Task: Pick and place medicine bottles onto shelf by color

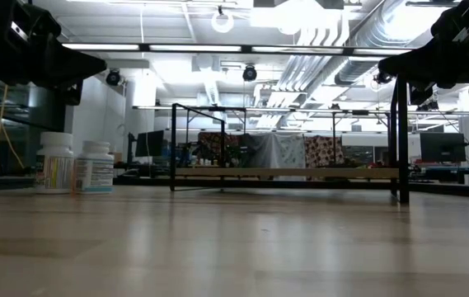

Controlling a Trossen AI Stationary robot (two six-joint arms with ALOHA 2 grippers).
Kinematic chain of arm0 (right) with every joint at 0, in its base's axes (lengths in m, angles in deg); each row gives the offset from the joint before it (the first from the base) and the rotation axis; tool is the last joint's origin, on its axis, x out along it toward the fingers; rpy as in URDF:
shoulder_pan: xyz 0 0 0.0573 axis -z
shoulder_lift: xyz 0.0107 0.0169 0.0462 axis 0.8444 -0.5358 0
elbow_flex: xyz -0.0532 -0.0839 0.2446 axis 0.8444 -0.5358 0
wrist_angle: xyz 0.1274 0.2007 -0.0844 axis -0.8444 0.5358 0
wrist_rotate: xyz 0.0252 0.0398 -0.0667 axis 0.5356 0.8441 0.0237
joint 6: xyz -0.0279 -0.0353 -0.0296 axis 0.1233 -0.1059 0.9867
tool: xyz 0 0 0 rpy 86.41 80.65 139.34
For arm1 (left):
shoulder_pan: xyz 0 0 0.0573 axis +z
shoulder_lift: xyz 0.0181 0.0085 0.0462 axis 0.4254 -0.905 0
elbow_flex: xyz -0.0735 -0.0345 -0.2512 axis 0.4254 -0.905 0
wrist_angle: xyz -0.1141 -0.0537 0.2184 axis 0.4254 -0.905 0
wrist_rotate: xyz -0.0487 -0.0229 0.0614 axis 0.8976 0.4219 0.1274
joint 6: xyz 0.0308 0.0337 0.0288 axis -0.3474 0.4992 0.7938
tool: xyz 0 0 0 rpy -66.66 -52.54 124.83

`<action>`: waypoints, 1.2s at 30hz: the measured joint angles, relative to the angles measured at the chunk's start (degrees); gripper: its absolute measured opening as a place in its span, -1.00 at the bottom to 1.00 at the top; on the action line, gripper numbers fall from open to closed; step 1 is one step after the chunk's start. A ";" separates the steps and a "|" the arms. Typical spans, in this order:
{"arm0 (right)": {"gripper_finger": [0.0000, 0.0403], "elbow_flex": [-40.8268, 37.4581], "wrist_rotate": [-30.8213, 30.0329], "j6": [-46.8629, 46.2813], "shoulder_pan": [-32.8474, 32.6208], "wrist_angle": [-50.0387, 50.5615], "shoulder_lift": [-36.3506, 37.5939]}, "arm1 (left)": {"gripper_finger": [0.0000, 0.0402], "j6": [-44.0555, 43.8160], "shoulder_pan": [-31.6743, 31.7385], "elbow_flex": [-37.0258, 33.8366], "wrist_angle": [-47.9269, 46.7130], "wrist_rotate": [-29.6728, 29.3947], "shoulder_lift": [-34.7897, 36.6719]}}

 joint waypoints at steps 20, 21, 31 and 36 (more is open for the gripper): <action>-1.00 -0.02 -0.01 -0.01 -0.01 0.00 0.00 | -0.98 -0.01 0.00 0.00 0.20 -0.04 0.00; -1.00 0.00 0.00 -0.01 -0.01 0.00 0.00 | -0.98 -0.01 0.00 0.00 0.20 -0.06 0.00; -1.00 -0.01 0.00 -0.01 -0.02 0.00 0.00 | -0.93 -0.01 0.02 0.00 3.67 -0.20 0.02; -1.00 -0.02 -0.02 -0.02 -0.02 0.00 0.00 | -0.81 -0.01 0.00 0.00 3.14 -2.85 0.02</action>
